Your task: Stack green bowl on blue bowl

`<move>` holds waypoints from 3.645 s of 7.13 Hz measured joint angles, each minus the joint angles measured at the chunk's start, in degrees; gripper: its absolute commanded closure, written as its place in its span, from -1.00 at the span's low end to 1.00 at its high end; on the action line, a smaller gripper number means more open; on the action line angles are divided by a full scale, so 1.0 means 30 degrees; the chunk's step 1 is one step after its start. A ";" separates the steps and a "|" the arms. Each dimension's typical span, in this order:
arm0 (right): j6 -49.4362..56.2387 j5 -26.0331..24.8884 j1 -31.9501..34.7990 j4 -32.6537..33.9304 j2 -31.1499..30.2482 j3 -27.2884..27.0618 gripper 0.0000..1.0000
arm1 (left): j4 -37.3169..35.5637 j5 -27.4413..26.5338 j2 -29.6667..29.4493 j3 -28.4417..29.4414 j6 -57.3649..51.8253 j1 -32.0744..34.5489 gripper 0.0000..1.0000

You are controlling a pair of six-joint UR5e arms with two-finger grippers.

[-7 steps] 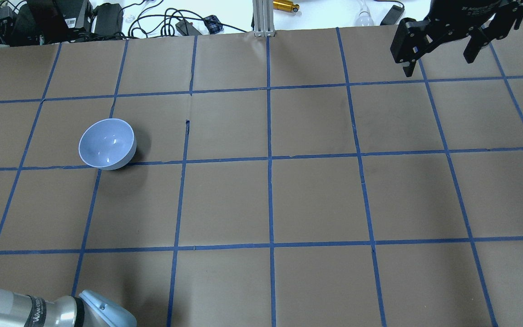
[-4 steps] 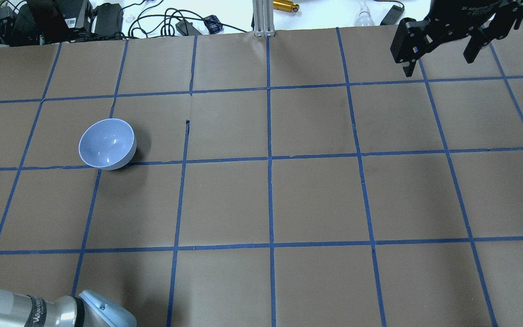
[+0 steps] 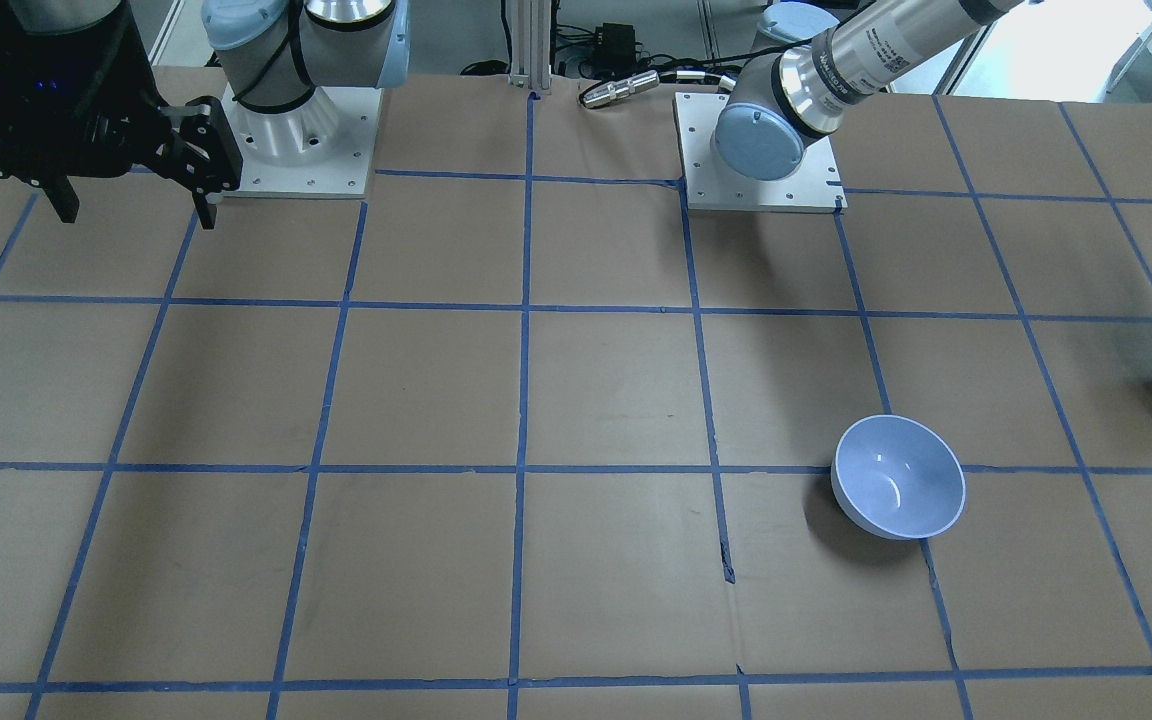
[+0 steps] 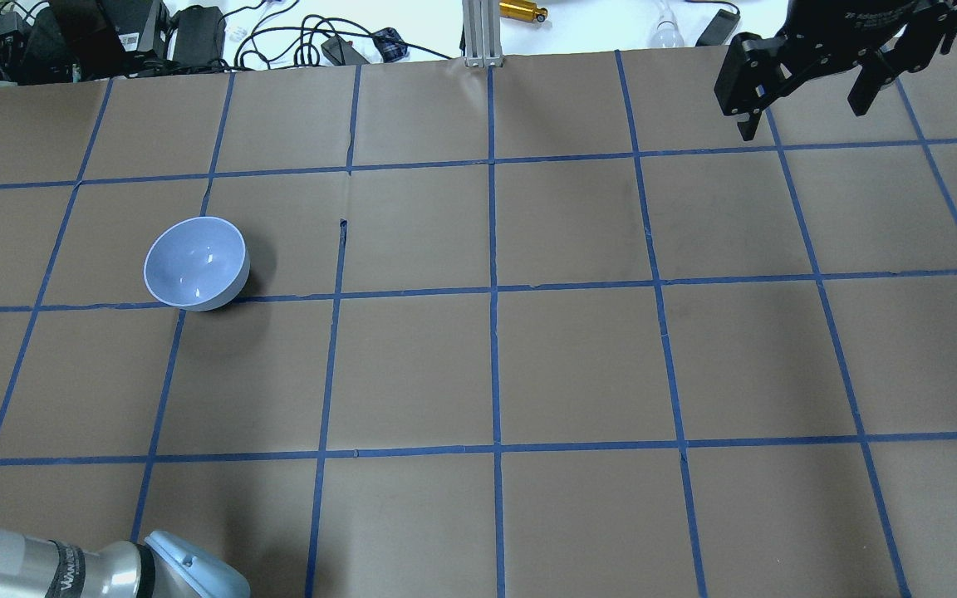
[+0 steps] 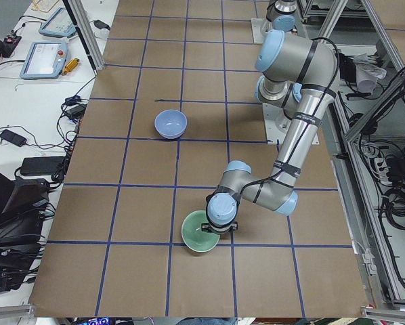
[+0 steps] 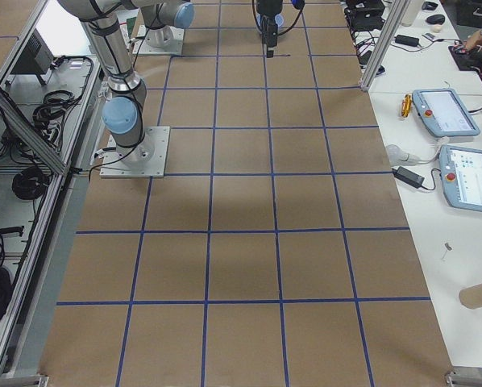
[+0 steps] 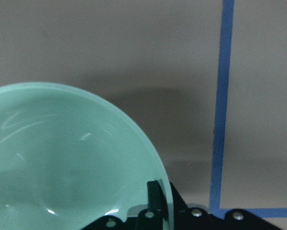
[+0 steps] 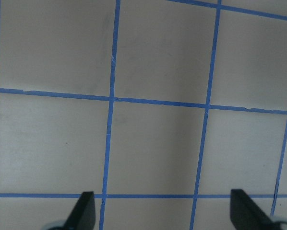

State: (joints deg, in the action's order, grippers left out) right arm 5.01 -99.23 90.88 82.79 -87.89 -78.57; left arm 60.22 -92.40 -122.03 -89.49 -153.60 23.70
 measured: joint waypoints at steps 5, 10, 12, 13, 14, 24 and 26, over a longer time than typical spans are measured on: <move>0.0001 0.0001 0.0000 0.0000 -0.0001 0.0000 -1.00 | -0.0003 0.0030 0.0075 0.0006 -0.0015 -0.0009 1.00; 0.0001 0.0000 -0.0001 0.0000 0.0000 -0.0001 -1.00 | 0.0194 0.0624 0.1080 -0.0078 0.0017 0.0166 1.00; 0.0000 0.0000 0.0000 0.0001 0.0000 0.0000 -1.00 | 0.0459 0.1042 0.2239 -0.0827 0.0026 0.0598 1.00; 0.0001 0.0001 0.0000 0.0000 0.0000 0.0000 -1.00 | 0.0502 0.1451 0.3096 -0.1520 0.0052 0.1024 1.00; 0.0000 0.0000 0.0000 0.0000 0.0000 0.0000 -1.00 | 0.0548 0.2112 0.4200 -0.2418 0.0107 0.1569 1.00; 0.0000 0.0000 0.0000 0.0000 0.0000 0.0000 -1.00 | 0.0705 0.3231 1.0303 -0.7840 1.2562 1.3224 1.00; 0.0001 0.0000 0.0000 0.0000 0.0000 -0.0001 -1.00 | -0.1503 0.2427 0.9767 -0.8331 1.3853 1.4612 1.00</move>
State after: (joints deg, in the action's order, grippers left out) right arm 5.01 -99.23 90.88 82.79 -87.89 -78.58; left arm 55.71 -85.12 -92.73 -114.49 -112.04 67.53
